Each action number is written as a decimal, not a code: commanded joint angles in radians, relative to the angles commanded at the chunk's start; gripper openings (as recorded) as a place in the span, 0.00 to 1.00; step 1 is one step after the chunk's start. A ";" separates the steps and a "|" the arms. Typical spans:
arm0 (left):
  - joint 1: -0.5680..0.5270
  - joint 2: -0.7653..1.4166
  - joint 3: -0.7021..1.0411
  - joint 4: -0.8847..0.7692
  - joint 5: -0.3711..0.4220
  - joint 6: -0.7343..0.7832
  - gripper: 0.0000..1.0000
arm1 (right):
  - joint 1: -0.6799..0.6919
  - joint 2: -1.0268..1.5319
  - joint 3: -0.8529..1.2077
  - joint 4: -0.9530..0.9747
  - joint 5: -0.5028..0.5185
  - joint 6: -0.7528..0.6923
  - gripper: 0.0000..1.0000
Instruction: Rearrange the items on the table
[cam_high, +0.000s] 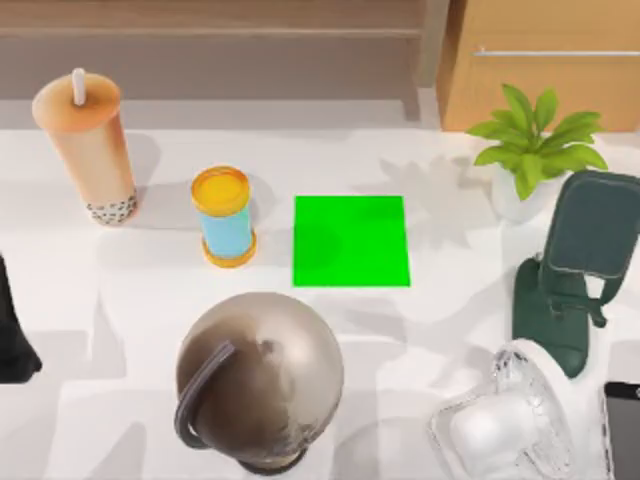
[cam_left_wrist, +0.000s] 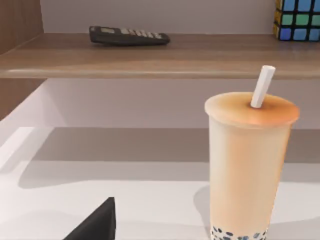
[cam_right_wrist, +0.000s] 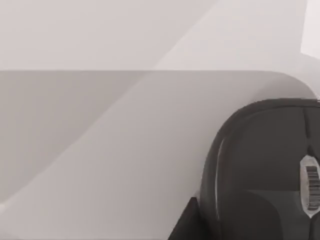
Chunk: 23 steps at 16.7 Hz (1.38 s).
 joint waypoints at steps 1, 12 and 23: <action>0.000 0.000 0.000 0.000 0.000 0.000 1.00 | 0.000 0.000 0.000 0.000 0.000 0.000 0.00; 0.000 0.000 0.000 0.000 0.000 0.000 1.00 | -0.002 -0.104 0.178 -0.294 0.002 -0.006 0.00; 0.000 0.000 0.000 0.000 0.000 0.000 1.00 | 0.010 -0.160 0.300 -0.441 0.003 0.005 0.00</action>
